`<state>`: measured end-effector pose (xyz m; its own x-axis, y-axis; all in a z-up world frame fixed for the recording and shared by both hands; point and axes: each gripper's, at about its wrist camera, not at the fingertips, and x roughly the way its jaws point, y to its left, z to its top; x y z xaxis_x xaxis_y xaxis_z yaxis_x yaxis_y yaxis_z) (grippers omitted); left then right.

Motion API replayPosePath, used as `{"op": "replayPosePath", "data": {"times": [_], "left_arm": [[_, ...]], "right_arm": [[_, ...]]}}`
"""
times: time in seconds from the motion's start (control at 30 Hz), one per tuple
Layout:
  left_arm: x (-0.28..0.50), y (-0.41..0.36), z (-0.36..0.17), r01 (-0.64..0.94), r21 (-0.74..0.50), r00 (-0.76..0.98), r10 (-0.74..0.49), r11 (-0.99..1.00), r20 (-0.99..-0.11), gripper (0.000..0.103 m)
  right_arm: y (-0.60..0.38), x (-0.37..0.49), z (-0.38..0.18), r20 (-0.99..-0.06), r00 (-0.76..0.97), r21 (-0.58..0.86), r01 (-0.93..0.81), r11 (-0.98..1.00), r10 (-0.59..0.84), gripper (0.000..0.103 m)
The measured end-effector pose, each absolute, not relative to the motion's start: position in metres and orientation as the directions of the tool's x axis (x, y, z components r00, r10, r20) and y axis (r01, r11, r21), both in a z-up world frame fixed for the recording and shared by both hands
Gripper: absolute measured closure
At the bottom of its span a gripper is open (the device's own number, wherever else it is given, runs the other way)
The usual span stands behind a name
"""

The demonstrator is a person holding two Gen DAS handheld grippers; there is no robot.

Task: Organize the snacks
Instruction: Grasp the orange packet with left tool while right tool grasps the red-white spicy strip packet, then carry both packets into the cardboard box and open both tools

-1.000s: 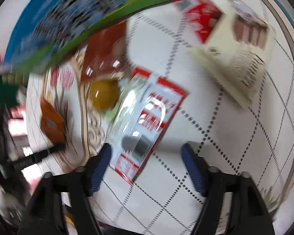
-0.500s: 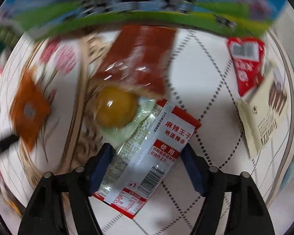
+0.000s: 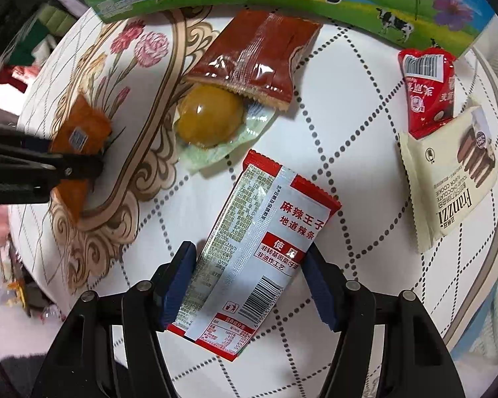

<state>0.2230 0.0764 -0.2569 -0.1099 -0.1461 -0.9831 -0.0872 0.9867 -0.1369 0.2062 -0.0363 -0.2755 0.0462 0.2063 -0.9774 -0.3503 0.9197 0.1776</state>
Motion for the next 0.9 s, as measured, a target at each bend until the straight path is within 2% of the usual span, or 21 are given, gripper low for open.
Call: {"op": "replayPosePath", "data": {"times": [0.07, 0.17, 0.23, 0.3, 0.4, 0.5, 0.57, 0.63, 0.67, 0.7, 0.8, 0.9], "left_arm": [[0.21, 0.086, -0.264, -0.203, -0.222, -0.112, -0.248, 0.954, -0.962, 0.05], [0.201, 0.087, -0.278, -0.253, -0.246, -0.11, -0.28, 0.936, -0.954, 0.046], [0.194, 0.084, -0.289, -0.224, -0.233, -0.109, -0.261, 0.946, -0.959, 0.041], [0.191, 0.074, -0.296, -0.169, -0.214, -0.119, -0.236, 0.962, -0.965, 0.029], [0.191, 0.045, -0.303, -0.043, -0.125, -0.149, -0.13, 0.991, -0.98, 0.026], [0.189, 0.032, -0.307, -0.028, -0.066, -0.13, -0.069, 0.997, -0.989, 0.026], [0.178, 0.024, -0.309, -0.075, -0.071, -0.101, -0.078, 0.995, -0.992, 0.03], [0.166, 0.03, -0.304, -0.131, -0.086, -0.078, -0.096, 0.988, -0.992, 0.042], [0.165, 0.033, -0.304, -0.152, -0.098, -0.073, -0.11, 0.984, -0.991, 0.046], [0.164, 0.036, -0.304, -0.173, -0.115, -0.069, -0.128, 0.978, -0.989, 0.046], [0.16, 0.042, -0.31, -0.209, -0.146, -0.073, -0.164, 0.967, -0.984, 0.046], [0.157, 0.042, -0.321, -0.174, -0.124, -0.087, -0.14, 0.977, -0.986, 0.046]], "right_arm": [[-0.043, 0.207, -0.276, -0.975, 0.04, 0.192, -0.356, 0.914, 0.221, 0.035], [-0.06, 0.21, -0.278, -0.965, 0.021, 0.246, -0.288, 0.925, 0.263, 0.03], [-0.079, 0.217, -0.279, -0.952, 0.008, 0.299, -0.209, 0.931, 0.307, 0.025], [-0.096, 0.217, -0.282, -0.935, 0.004, 0.351, -0.106, 0.93, 0.354, 0.022], [-0.116, 0.218, -0.283, -0.927, 0.007, 0.375, -0.018, 0.927, 0.375, 0.022], [-0.113, 0.215, -0.283, -0.946, 0.02, 0.322, -0.007, 0.947, 0.322, 0.022], [-0.102, 0.209, -0.282, -0.956, 0.038, 0.288, -0.033, 0.957, 0.289, 0.022], [-0.082, 0.209, -0.279, -0.967, 0.058, 0.24, -0.122, 0.963, 0.249, 0.03], [-0.07, 0.207, -0.277, -0.972, 0.068, 0.208, -0.205, 0.956, 0.226, 0.041], [-0.059, 0.202, -0.274, -0.976, 0.082, 0.173, -0.282, 0.944, 0.204, 0.047], [-0.051, 0.196, -0.272, -0.981, 0.098, 0.118, -0.398, 0.91, 0.17, 0.047], [-0.058, 0.194, -0.272, -0.98, 0.083, 0.133, -0.406, 0.904, 0.181, 0.044]]}}
